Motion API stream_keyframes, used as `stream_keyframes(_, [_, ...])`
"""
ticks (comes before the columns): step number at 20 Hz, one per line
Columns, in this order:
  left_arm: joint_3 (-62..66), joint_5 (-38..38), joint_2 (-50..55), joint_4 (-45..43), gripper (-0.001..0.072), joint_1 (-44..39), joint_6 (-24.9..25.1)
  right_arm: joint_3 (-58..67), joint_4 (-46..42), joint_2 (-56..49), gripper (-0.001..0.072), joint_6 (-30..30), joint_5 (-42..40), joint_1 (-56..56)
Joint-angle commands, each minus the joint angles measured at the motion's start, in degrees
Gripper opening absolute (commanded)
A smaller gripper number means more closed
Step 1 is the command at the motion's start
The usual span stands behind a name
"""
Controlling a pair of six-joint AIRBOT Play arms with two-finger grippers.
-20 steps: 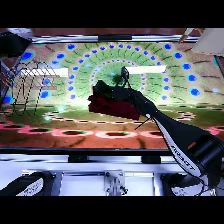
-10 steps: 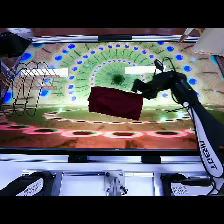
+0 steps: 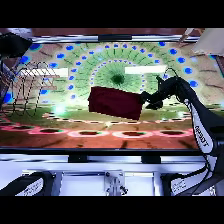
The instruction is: Fold the shirts.
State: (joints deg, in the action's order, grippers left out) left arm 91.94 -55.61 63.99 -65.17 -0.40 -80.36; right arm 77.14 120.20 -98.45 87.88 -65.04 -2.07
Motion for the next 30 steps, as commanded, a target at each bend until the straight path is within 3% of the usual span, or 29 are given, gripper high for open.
stream_keyframes(1, [0.00, 0.02, 0.02, 0.02, 0.0030, 0.02, 0.17, 0.00, 4.94, -2.78, 0.0621, 4.26, -0.11, 0.39])
stream_keyframes(8, [0.00, 0.04, 0.02, 0.02, 0.0029, 0.04, 0.15, 0.00, 9.42, -2.93, 0.0542, 10.99, -1.97, 0.39])
stream_keyframes(12, [0.02, 0.04, 0.02, 0.00, 0.0029, 0.04, 0.15, 0.00, 11.47, -4.20, 0.0197, 12.94, -2.08, 0.42])
stream_keyframes(13, [0.02, 0.04, 0.02, 0.00, 0.0030, 0.04, 0.15, 0.04, 13.38, -4.09, 0.0179, 15.45, -2.49, 0.46])
stream_keyframes(14, [0.02, 0.07, 0.02, 0.00, 0.0030, 0.04, 0.15, 0.46, 15.06, -3.96, 0.0077, 17.46, -3.52, 0.48])
stream_keyframes(19, [0.00, 0.04, 0.02, 0.00, 0.0030, 0.04, 0.15, 10.82, 15.52, -0.31, 0.0078, 17.92, -14.64, 0.61])
stream_keyframes(25, [0.00, -0.11, 0.02, 0.02, 0.0030, 0.04, 0.13, 30.69, 15.34, 8.31, 0.0077, 8.68, -19.15, 1.62])
stream_keyframes(30, [0.00, -2.56, 0.02, 0.00, 0.0030, 0.04, 0.13, 39.78, 15.37, 12.90, 0.0077, 0.76, -19.67, 6.32])
